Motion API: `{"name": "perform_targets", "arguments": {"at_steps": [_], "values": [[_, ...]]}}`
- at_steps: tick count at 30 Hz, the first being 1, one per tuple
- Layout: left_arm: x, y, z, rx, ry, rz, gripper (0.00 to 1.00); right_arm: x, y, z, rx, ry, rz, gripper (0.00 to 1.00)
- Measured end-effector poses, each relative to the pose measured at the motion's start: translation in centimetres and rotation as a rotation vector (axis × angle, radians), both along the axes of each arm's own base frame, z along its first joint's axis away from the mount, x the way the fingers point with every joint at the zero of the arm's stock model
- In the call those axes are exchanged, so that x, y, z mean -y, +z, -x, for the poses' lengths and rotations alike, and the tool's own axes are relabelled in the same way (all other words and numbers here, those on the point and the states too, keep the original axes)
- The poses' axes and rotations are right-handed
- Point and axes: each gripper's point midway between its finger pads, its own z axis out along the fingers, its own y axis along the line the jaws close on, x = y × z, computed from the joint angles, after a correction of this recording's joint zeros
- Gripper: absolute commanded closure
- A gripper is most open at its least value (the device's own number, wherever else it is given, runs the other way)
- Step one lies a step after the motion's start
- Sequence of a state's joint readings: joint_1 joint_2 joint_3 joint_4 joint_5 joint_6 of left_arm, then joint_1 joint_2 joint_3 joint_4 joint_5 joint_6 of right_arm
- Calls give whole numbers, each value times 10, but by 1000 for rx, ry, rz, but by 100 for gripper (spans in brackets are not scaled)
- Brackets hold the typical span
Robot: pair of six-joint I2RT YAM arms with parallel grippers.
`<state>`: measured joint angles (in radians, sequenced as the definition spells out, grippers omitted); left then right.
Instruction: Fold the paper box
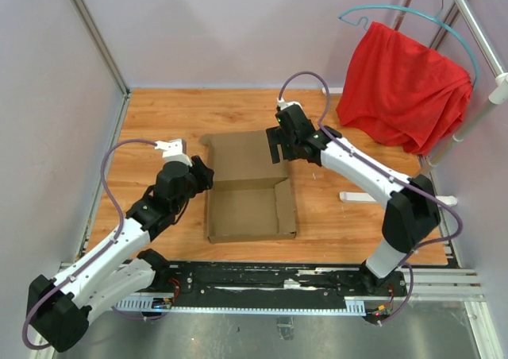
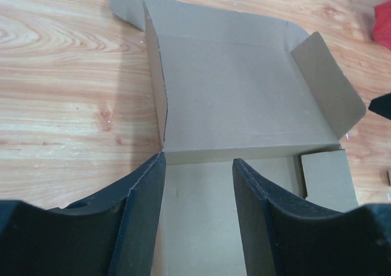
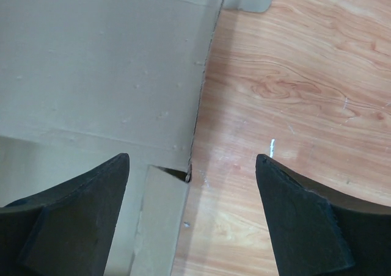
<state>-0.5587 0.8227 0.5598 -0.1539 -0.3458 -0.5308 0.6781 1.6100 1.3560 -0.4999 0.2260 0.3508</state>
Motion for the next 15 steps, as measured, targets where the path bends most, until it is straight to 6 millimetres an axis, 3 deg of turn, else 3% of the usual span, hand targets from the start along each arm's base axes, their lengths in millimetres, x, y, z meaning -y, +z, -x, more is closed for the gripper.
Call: {"name": "perform_targets", "arguments": {"at_steps": [3,6,8,12,15], "values": [[-4,2,1,9,15,-9,46,2,-9,-11,-31,-15,51,17],[-8,9,3,28,22,-4,46,9,-23,-3,-74,-15,85,17],[-9,17,7,50,18,11,46,20,-36,16,-103,-8,87,18],[-11,31,17,105,2,66,46,47,-60,78,-172,28,31,21],[-11,23,27,111,-16,104,47,53,-66,107,-191,47,-41,22]]}}
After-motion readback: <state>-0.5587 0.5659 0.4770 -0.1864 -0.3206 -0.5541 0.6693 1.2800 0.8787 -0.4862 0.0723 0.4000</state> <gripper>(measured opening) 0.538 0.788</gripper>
